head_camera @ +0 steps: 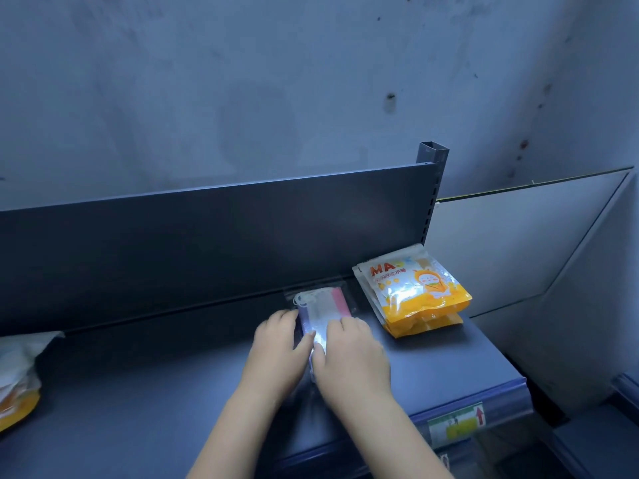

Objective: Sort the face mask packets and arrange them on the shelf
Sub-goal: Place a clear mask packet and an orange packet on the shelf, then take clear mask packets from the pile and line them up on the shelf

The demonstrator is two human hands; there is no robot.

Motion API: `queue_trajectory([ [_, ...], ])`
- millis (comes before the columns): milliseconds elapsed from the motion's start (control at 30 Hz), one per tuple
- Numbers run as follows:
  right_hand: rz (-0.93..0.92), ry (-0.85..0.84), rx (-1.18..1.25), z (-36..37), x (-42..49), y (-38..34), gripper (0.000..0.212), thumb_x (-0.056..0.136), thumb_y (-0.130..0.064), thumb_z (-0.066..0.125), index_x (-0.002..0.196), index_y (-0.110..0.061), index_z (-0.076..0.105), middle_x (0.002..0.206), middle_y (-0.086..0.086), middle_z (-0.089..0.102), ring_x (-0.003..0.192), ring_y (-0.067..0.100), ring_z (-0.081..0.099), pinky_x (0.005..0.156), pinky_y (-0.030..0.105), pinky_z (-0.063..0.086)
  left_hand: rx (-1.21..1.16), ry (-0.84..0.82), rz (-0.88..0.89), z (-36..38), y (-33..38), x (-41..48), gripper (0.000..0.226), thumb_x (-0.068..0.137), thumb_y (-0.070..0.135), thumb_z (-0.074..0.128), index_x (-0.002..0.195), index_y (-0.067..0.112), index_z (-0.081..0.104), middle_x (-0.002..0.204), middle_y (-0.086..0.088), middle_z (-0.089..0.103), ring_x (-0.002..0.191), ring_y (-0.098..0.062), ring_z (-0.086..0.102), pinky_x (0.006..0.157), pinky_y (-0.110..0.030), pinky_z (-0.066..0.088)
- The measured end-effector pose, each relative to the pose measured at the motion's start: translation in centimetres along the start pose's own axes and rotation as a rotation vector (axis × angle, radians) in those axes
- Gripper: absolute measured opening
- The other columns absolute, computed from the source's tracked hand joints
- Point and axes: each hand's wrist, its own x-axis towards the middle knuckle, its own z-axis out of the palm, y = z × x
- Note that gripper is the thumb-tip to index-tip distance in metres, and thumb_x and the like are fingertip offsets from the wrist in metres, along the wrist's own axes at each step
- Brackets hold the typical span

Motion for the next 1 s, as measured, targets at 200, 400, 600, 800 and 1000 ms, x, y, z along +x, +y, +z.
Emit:
queue_trajectory([
  [200, -0.164, 0.047, 0.109, 1.4, 0.9, -2.7, 0.063, 0.093, -0.051, 0.029, 0.133, -0.012, 0.060, 0.128, 0.005, 0.064, 0.125, 0.029, 0.056, 0.102, 0.043, 0.049, 0.194, 0.104, 0.016, -4.2, -2.7, -1.5, 0.055, 0.105, 0.044, 0.044, 0.152, 0.017, 0.049, 0.156, 0.003, 0.053, 0.147, -0.018, 0.042, 0.117, -0.033, 0.033],
  [400, -0.182, -0.041, 0.117, 1.7, 0.7, -6.9, 0.078, 0.098, -0.058, 0.017, 0.161, -0.015, 0.027, 0.169, 0.004, 0.028, 0.157, 0.024, 0.018, 0.127, 0.041, 0.016, 0.490, 0.150, -0.022, -7.7, -8.4, -2.8, 0.074, 0.094, 0.056, 0.030, 0.136, 0.008, 0.066, 0.140, -0.010, 0.068, 0.135, -0.033, 0.059, 0.107, -0.054, 0.049],
  [600, -0.198, -0.083, 0.152, 3.3, 0.1, -9.9, 0.074, 0.102, -0.059, 0.021, 0.162, -0.016, 0.023, 0.171, 0.001, 0.022, 0.159, 0.022, 0.010, 0.128, 0.040, 0.014, 0.556, 0.153, -0.088, -9.8, -12.0, -5.0, 0.075, 0.094, 0.059, 0.029, 0.140, 0.011, 0.065, 0.145, -0.008, 0.064, 0.141, -0.032, 0.054, 0.111, -0.054, 0.045],
  [800, -0.236, -0.116, 0.192, 3.7, -0.2, -12.4, 0.069, 0.106, -0.056, 0.030, 0.162, -0.017, 0.024, 0.171, -0.001, 0.021, 0.159, 0.019, 0.008, 0.128, 0.039, 0.012, 0.526, 0.203, -0.161, -12.1, -13.4, -5.9, 0.078, 0.096, 0.060, 0.024, 0.152, 0.014, 0.051, 0.160, -0.004, 0.049, 0.153, -0.027, 0.036, 0.123, -0.050, 0.028],
  [1000, -0.283, -0.161, 0.262, 4.8, -0.5, -16.5, 0.068, 0.106, -0.056, 0.031, 0.161, -0.016, 0.026, 0.170, -0.001, 0.025, 0.159, 0.019, 0.010, 0.127, 0.039, 0.015, 0.547, 0.242, -0.201, -15.5, -14.8, -7.3, 0.091, 0.089, 0.066, 0.008, 0.157, 0.017, 0.044, 0.165, -0.001, 0.041, 0.157, -0.025, 0.028, 0.125, -0.049, 0.021],
])
